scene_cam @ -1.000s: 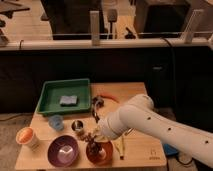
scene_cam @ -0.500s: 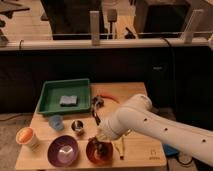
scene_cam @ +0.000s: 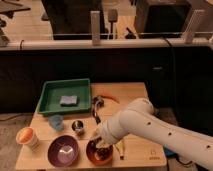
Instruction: Place grapes in red bowl
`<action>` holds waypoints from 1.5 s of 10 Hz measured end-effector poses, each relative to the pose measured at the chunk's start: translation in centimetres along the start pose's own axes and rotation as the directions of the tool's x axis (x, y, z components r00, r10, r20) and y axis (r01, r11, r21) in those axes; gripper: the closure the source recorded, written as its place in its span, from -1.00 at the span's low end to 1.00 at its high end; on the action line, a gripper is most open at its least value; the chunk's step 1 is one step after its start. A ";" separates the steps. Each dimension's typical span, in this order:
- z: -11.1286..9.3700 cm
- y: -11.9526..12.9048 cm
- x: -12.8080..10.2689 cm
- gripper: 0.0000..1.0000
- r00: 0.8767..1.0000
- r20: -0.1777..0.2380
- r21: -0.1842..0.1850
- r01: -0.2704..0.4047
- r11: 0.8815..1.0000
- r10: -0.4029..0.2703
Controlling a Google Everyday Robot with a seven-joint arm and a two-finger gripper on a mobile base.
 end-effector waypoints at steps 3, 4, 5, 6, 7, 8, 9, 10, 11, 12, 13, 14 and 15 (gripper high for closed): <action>0.0 0.0 0.0 0.99 1.000 0.000 0.000 0.000 1.000 0.000; 0.1 0.0 -0.1 1.00 1.000 0.001 -0.001 0.002 1.000 -0.002; 0.0 0.0 0.0 1.00 1.000 0.000 -0.001 0.001 1.000 -0.001; 0.0 0.0 0.0 1.00 1.000 0.000 0.000 0.000 1.000 0.000; 0.0 0.0 0.0 1.00 1.000 0.000 -0.001 0.000 1.000 0.000; 0.1 0.0 -0.1 1.00 1.000 0.001 -0.001 0.001 1.000 -0.001; 0.1 0.0 -0.1 1.00 1.000 0.001 -0.001 0.000 1.000 0.000; 0.0 0.0 0.0 1.00 1.000 0.001 -0.001 0.000 1.000 0.000; 0.1 0.0 -0.1 1.00 1.000 0.001 -0.001 0.000 1.000 0.000; 0.1 0.0 -0.1 1.00 1.000 0.001 -0.001 0.000 1.000 0.000; 0.0 0.0 0.0 1.00 1.000 0.001 -0.001 0.000 1.000 0.000; 0.1 0.0 0.0 1.00 1.000 0.002 0.000 -0.001 1.000 0.001; 0.1 0.0 0.0 1.00 1.000 0.002 0.000 -0.001 1.000 0.001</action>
